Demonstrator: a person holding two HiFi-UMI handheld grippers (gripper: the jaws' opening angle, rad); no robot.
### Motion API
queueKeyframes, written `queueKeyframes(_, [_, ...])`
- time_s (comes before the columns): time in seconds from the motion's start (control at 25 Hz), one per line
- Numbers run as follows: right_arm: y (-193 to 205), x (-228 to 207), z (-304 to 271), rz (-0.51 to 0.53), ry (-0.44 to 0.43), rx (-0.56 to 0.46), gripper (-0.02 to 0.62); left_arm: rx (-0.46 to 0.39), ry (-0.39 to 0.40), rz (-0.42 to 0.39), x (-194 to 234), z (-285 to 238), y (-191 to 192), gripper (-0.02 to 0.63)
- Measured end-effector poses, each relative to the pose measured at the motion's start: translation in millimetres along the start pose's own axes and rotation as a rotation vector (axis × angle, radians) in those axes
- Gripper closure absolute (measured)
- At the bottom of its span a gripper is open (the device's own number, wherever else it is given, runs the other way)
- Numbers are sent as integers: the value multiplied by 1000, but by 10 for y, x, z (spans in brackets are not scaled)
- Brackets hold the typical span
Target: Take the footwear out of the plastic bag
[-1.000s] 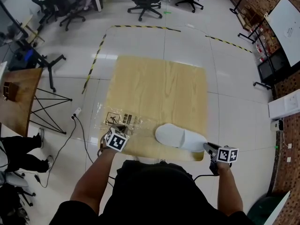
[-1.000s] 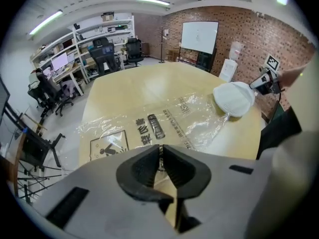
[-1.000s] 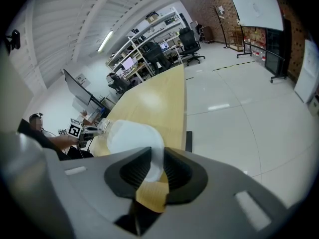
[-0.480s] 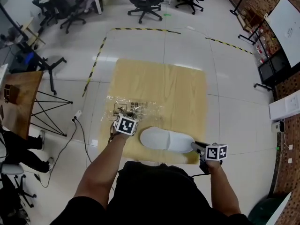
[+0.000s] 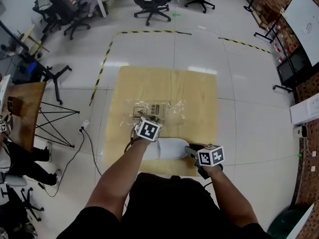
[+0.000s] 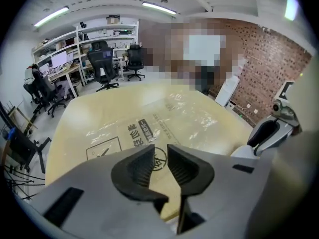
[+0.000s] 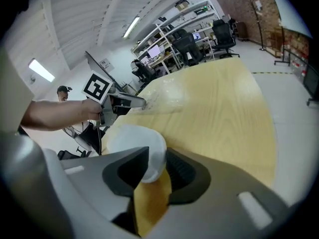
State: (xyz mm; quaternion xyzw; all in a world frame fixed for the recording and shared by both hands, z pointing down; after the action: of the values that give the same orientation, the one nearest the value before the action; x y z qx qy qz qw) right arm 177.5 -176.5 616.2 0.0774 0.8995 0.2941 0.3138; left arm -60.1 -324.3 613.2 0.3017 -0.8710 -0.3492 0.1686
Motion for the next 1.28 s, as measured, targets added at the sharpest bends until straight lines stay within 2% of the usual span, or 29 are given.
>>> queueKeyframes(0.12, [-12,21,132,75,-11,11,416,-37,-1,45,-107,68,-51,506])
queueKeyframes(0.28, [-5,131,472,153,-99,-20,414,-140,-32,83,-256,500,-42,510])
queueKeyframes(0.44, [-29,127,664,180,-177,-90,487,-208,-88,163,-490,1160,262,555])
queueKeyframes(0.52, [-100,90,652,168,-200,-146,588,-213,-124,227,-619,1488,494,581])
queueKeyframes(0.64, [-194,141,627,133,-267,-180,594,-158,-157,266,-900,1954,889,589])
queueKeyframes(0.72, [-238,297,672,167,-309,-209,594,-132,-167,282,-1112,2268,1167,589])
queueKeyframes(0.88, [-241,717,856,249,-378,-295,595,-158,-187,417,-1458,2631,1655,598])
queueKeyframes(1.0, [-40,1010,935,251,-371,-297,594,-216,-166,403,-1659,2841,1856,597])
queueKeyframes(1.12, [378,1334,1140,301,-329,-279,595,-253,-120,374,-1876,3192,2038,598])
queueKeyframes(1.28, [1021,1734,1566,308,-276,-296,595,-311,-28,423,-2183,3684,2327,598])
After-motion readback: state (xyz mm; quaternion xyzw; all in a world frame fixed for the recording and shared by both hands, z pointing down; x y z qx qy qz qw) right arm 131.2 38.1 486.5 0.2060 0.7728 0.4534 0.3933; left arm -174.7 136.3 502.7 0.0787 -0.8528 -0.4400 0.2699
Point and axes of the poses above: the fingertips, and each gripper's own axes: z backward along the fingers, x to its left, y out of its underside, the point moved 10 cm from there along z, backward along the fingers, and after that the axes turned 9 degrees about -x, right-handed, at the moved point
